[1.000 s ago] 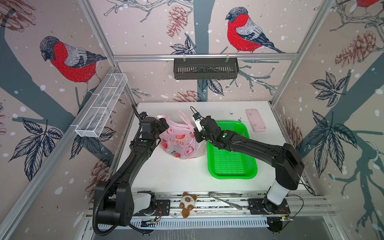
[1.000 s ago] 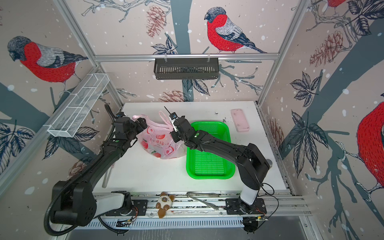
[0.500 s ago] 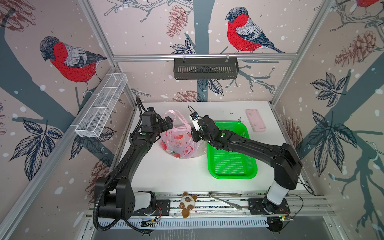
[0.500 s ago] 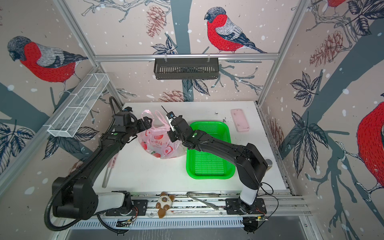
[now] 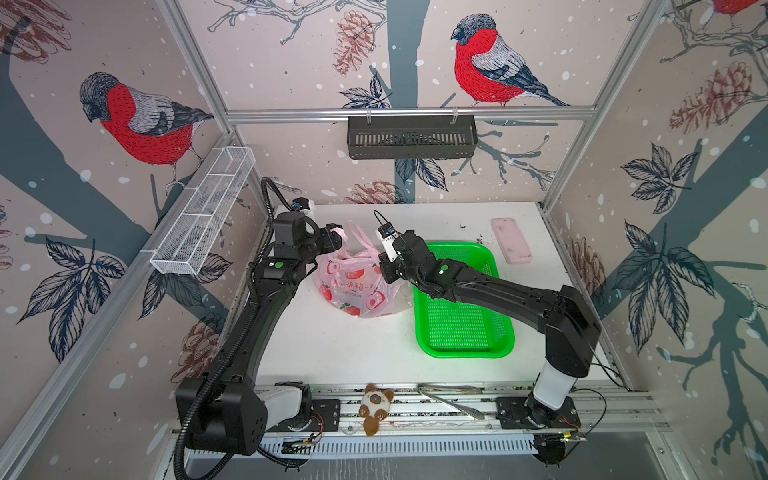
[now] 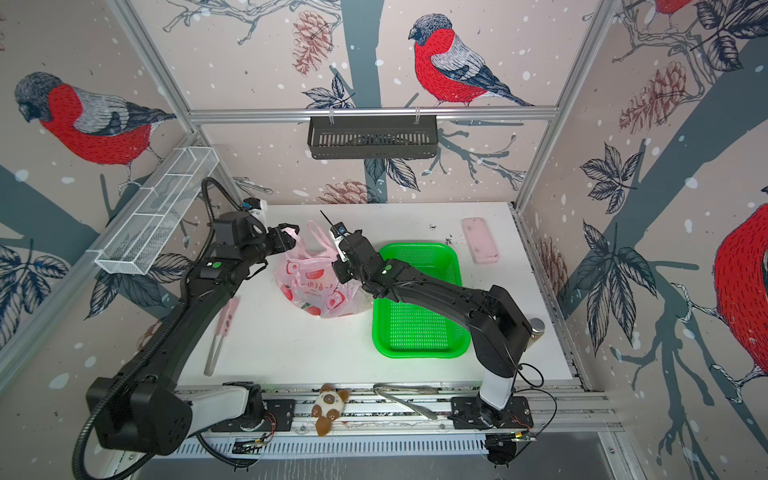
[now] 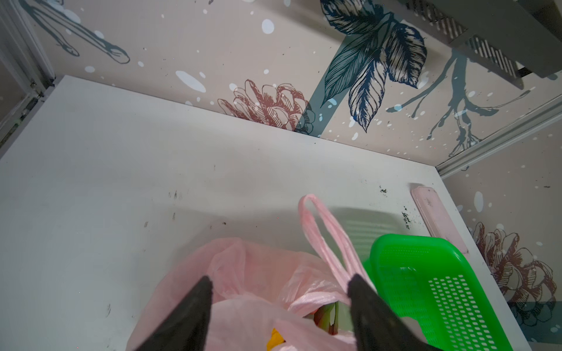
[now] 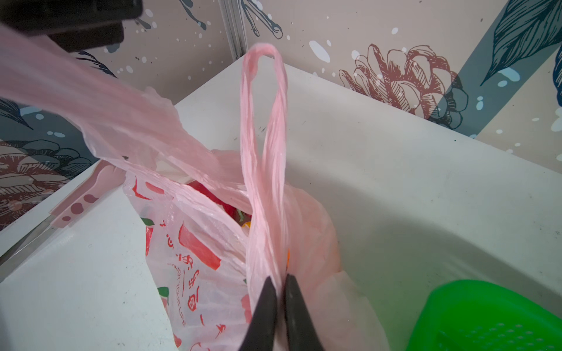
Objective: Untie the knot of the plastic bag and take out the fruit
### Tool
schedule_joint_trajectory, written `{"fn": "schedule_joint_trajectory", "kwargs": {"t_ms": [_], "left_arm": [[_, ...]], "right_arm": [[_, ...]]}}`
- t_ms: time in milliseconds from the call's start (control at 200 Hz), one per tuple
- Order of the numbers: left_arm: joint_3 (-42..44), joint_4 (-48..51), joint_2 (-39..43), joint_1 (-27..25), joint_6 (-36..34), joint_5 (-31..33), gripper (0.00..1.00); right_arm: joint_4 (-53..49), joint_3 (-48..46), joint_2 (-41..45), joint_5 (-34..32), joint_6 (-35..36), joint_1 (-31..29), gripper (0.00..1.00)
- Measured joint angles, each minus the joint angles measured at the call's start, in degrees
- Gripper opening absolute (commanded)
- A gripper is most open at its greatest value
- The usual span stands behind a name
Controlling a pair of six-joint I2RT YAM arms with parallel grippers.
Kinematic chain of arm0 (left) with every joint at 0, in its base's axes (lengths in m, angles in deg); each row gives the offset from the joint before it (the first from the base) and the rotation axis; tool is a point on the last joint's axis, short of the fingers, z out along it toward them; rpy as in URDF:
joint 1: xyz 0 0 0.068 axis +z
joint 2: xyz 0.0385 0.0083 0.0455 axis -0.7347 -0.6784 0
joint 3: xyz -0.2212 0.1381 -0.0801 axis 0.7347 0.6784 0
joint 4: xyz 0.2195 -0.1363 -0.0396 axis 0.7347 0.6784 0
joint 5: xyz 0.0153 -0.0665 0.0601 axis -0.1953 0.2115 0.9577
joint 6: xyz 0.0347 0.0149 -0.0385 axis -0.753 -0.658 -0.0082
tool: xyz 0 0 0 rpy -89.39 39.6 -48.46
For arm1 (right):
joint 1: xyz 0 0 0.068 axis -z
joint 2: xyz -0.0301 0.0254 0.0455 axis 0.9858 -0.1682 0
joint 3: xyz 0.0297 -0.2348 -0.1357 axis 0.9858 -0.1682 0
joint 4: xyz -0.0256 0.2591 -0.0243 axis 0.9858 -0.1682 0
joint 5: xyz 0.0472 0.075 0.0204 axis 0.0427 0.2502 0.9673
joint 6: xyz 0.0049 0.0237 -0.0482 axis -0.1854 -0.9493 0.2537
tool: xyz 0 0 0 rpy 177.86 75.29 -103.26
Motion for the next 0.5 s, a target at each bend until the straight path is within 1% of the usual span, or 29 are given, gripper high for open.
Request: {"fn": "schedule_joint_trajectory", "kwargs": {"t_ms": [25,70,155,195,315,500], "left_arm": [[-0.07,0.0,0.04,0.0,-0.04,-0.02,0.3],[-0.07,0.04,0.22,0.0,-0.02,-0.09,0.22],[0.44,-0.13,1.11,0.0,0.02,-0.35,0.13],[1.05,-0.22,1.81,0.0,0.13,-0.39,0.11],[2.49,-0.33,3.56,0.0,1.64,-0.22,0.08],[3.89,-0.46,6.29,0.17,5.07,1.57,0.05]], "right_arm": [[-0.07,0.17,0.0,-0.5,0.02,-0.26,0.33],[-0.24,0.68,0.0,-1.51,0.04,-1.09,0.41],[-0.72,1.84,-0.04,-5.31,0.11,-2.97,0.59],[-0.81,2.34,-0.04,-7.34,0.24,-3.98,0.64],[-0.98,3.78,-0.55,-13.64,0.46,-6.86,0.73],[-3.21,8.61,-4.79,-20.7,2.58,-9.18,0.74]]}}
